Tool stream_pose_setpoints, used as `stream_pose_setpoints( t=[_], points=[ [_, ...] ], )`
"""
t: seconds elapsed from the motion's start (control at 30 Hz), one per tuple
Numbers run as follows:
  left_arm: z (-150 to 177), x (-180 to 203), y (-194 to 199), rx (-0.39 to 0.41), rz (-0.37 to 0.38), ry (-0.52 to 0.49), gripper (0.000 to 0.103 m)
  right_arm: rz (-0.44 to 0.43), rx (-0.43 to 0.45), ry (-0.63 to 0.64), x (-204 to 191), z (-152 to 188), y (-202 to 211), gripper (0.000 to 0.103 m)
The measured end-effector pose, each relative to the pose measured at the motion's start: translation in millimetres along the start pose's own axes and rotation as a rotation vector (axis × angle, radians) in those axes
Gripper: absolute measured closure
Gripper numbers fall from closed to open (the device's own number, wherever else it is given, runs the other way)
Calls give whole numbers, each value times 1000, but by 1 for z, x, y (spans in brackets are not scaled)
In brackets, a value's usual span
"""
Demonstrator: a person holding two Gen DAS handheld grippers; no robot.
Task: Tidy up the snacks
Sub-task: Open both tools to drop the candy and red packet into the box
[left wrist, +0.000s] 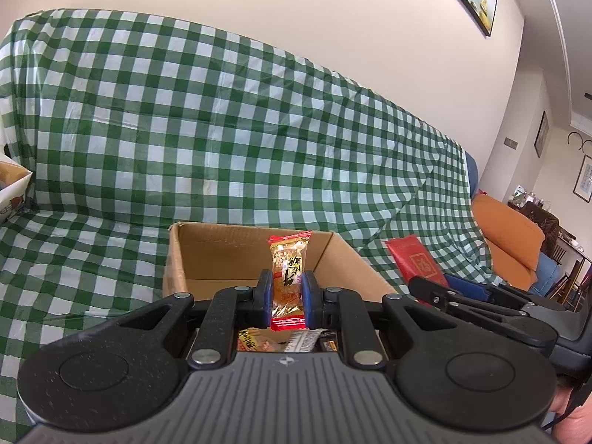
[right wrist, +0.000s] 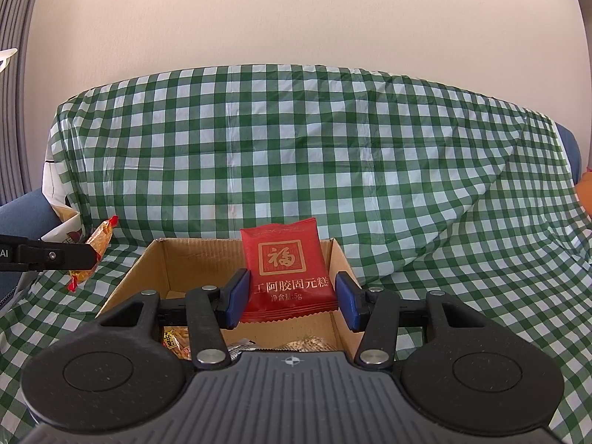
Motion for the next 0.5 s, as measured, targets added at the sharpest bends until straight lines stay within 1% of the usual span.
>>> stream_pose_setpoints(
  t=[0.27, 0.37, 0.4, 0.43, 0.47, 0.5],
  points=[
    [0, 13, -1, 22, 53, -20, 86, -1, -1, 1, 1, 0, 1, 51],
    [-1, 19, 0, 33, 91, -35, 86, -4, -5, 0, 2, 0, 1, 50],
    [0, 21, 2, 32, 110, -35, 81, -3, -8, 0, 3, 1, 0, 50],
    [0, 22, 2, 26, 129, -28, 74, 0, -13, 2, 3, 1, 0, 44],
    [-1, 22, 2, 29, 132, -23, 58, 3, -12, 4, 5, 1, 0, 35],
    [-1, 22, 3, 39, 126, -24, 56, 6, -8, 5, 6, 0, 0, 32]
  ],
)
Point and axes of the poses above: each gripper's, at about its wrist camera, not at the fingertips, and y roughly against the way its jaws point, x to its right, z to its underside, the point moved 5 cm from there along -y, roughly the way its jaws point, and after that the axes turned 12 degrees about x, right-handed, at the moved point
